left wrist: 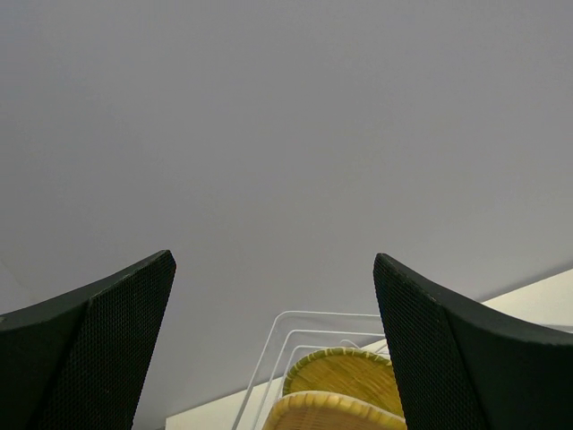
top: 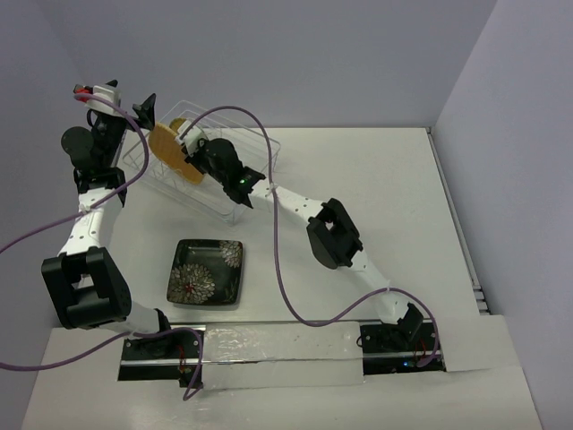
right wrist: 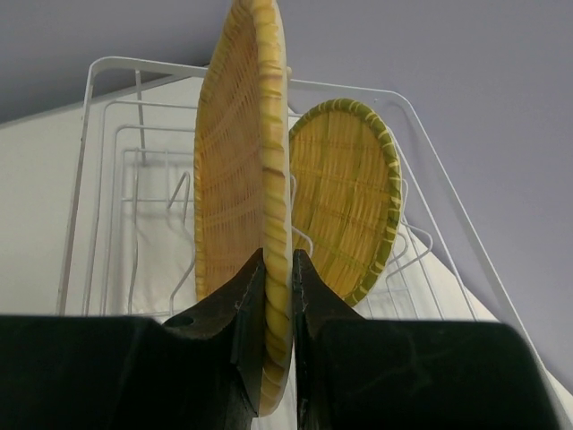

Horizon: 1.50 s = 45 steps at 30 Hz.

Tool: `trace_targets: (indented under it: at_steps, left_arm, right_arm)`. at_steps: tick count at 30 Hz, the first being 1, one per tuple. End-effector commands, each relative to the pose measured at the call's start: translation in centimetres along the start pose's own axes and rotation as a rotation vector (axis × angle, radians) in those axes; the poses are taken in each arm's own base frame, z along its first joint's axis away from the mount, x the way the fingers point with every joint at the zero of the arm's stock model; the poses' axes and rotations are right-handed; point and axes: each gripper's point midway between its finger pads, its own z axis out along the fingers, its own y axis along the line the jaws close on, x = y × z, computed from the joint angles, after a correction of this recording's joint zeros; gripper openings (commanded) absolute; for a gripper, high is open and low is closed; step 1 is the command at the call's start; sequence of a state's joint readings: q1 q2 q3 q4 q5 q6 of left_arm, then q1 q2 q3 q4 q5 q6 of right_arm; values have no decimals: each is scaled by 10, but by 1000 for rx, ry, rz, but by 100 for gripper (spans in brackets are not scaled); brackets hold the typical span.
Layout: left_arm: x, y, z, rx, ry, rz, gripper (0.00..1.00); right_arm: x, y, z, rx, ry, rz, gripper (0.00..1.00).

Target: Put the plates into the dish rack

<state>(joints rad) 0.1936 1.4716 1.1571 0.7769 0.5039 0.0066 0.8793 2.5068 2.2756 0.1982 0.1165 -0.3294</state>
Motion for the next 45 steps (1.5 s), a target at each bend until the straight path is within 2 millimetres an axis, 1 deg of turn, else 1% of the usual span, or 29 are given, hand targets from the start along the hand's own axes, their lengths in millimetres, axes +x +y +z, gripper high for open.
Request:
trace_targets:
  at_steps: [1, 2, 3, 6, 8, 9, 11, 13, 15, 19, 21, 22, 24, 27, 29, 31, 33, 36, 37, 39, 41, 42, 43, 44, 45]
  left_arm:
    - [-2, 15, 2, -76, -31, -50, 99]
    - [-1, 16, 2, -82, -30, -56, 99]
    - [3, 17, 3, -89, -23, -67, 99]
    - [7, 18, 3, -99, -18, -80, 99]
    - [9, 19, 2, -104, -13, -83, 99]
    - [12, 18, 2, -104, -9, -84, 99]
    - [13, 19, 2, -105, -5, -80, 99]
    - [14, 21, 1, -121, -4, -79, 99]
    - [17, 23, 0, -134, 1, -82, 99]
    - [21, 23, 0, -136, 10, -90, 99]
    - [23, 23, 0, -139, 13, -95, 99]
    - [25, 24, 0, -141, 16, -99, 99]
    - [27, 24, 1, -142, 20, -108, 99]
    - [29, 23, 2, -134, 21, -122, 99]
    - [30, 24, 3, -140, 24, -133, 99]
    - [32, 26, 4, -153, 25, -154, 99]
    - [31, 27, 5, -164, 24, -181, 99]
    - [27, 33, 6, -200, 25, -227, 99]
    - [28, 34, 6, -211, 39, -250, 99]
    - [21, 36, 8, -226, 55, -281, 99]
    - [29, 32, 5, -231, 134, -352, 99]
    - [29, 31, 4, -237, 156, -376, 99]
    - [21, 33, 4, -250, 162, -391, 99]
    - [21, 31, 1, -255, 186, -418, 99]
    - [28, 28, -5, -284, 228, -481, 99]
  right_arm:
    - [-65, -19, 3, 80, -190, -17, 0]
    - [-60, -15, 4, 74, -188, -17, 0]
    - [-61, -13, 5, 67, -194, -18, 0]
    - [-59, -9, 7, 67, -211, -14, 0]
    - [-63, -11, 8, 82, -235, 0, 7]
    - [-65, -10, 8, 78, -246, 3, 14]
    - [-67, -8, 9, 65, -263, 10, 24]
    - [-69, -3, 9, 50, -273, 30, 37]
    - [-67, 0, 11, 37, -277, 39, 47]
    - [-64, 12, 11, -11, -276, 57, 57]
    - [-60, 18, 11, -24, -268, 52, 59]
    - [-59, 18, 11, -28, -267, 50, 61]
    - [-57, 19, 11, -30, -256, 52, 68]
    - [-59, 16, 10, -12, -254, 54, 74]
    - [-61, 6, 10, 32, -250, 69, 78]
    - [-67, -4, 6, 73, -247, 77, 86]
    - [-77, -11, 0, 88, -253, 92, 89]
    - [-94, -20, -13, 95, -261, 116, 91]
    - [-102, -25, -21, 97, -261, 130, 91]
    - [-114, -31, -36, 94, -263, 149, 92]
    - [-119, -36, -58, 91, -244, 173, 94]
    - [-122, -38, -66, 89, -240, 181, 95]
    - [-123, -44, -81, 99, -226, 207, 98]
    - [-122, -44, -82, 101, -221, 208, 98]
    - [-120, -46, -98, 96, -202, 236, 99]
